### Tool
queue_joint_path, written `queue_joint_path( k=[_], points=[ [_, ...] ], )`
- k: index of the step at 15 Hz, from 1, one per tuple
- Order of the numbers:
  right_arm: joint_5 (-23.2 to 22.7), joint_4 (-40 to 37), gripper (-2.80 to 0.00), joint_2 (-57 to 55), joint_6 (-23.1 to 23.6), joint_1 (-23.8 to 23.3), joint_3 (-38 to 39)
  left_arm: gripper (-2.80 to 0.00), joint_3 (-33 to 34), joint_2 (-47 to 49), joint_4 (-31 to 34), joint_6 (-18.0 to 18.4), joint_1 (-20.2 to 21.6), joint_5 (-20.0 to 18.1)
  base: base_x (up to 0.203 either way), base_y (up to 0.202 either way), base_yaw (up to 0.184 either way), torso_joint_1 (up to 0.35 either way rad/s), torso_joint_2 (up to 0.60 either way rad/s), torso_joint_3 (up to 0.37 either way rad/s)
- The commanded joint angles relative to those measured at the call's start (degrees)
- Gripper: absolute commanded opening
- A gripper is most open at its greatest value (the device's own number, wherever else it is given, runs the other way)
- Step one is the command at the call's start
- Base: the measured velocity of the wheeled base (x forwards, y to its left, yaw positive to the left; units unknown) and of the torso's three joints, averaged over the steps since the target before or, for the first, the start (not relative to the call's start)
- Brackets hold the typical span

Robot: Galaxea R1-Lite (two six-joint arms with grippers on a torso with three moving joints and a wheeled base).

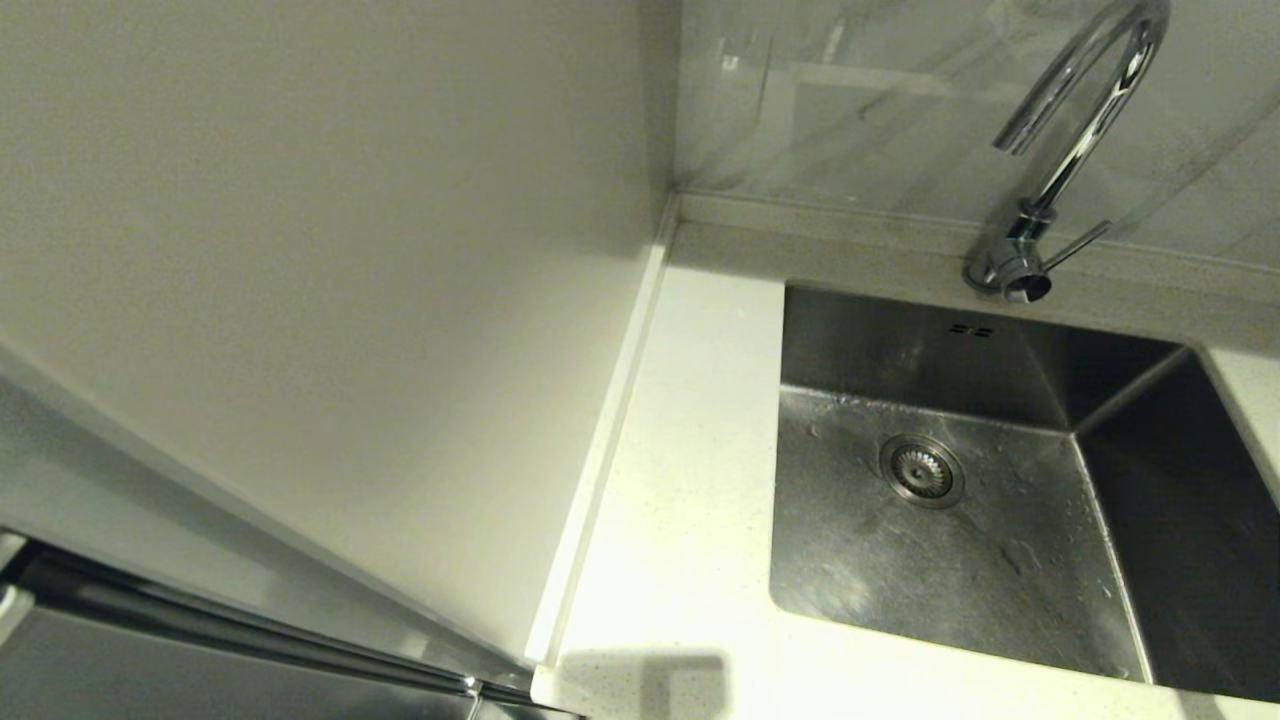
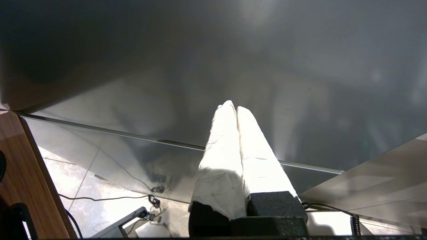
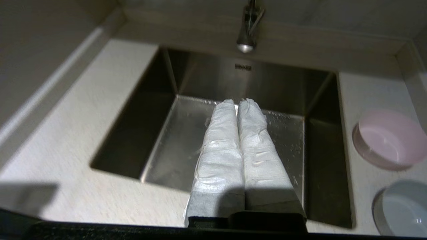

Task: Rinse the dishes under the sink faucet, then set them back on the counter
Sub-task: Put a bowl into the sink

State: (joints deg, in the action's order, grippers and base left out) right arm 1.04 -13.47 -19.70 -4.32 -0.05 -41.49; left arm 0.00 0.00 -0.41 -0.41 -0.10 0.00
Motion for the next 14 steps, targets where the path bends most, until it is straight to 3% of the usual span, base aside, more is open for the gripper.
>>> queue_joint_path(
  k=[1,3,5,6,7,10,14],
  points=[
    [0.66,-2.74,-2.8,-25.76,-3.66,-0.08,-20.13,-2.8,0.18,0.0,-0.02,-0.02,0.01,0.0,0.0,0.0,0.0,0.0,0.0,0.0],
    [1.28,-11.16,-2.8,-39.37,-7.4,-0.18,-39.87,-2.8,0.18,0.0,-0.02,-0.02,0.01,0.0,0.0,0.0,0.0,0.0,0.0,0.0],
    [0.88,-27.79,-2.8,-50.88,-8.63,-0.27,-55.07,-2.8,0.18,0.0,-0.02,-0.02,0.01,0.0,0.0,0.0,0.0,0.0,0.0,0.0],
    [0.66,-37.17,-2.8,-55.55,-6.77,-0.44,-60.72,-2.8,0.18,0.0,-0.02,-0.02,0.01,0.0,0.0,0.0,0.0,0.0,0.0,0.0],
    [0.53,-42.37,-2.8,-59.0,-1.52,-1.72,-64.17,-2.8,0.18,0.0,-0.02,-0.02,0.01,0.08,0.0,0.0,0.0,0.0,0.0,0.0],
    [-0.42,-44.02,-2.8,-61.71,23.3,-11.8,-65.14,-2.8,0.18,0.0,-0.02,-0.02,0.01,0.0,0.0,0.0,0.0,0.0,0.0,0.0],
    [-4.66,-39.52,-2.8,-67.33,31.65,-19.97,-64.32,-2.8,0.18,0.0,-0.02,-0.02,0.01,0.0,0.0,0.0,0.0,0.0,0.0,0.0]
  ],
)
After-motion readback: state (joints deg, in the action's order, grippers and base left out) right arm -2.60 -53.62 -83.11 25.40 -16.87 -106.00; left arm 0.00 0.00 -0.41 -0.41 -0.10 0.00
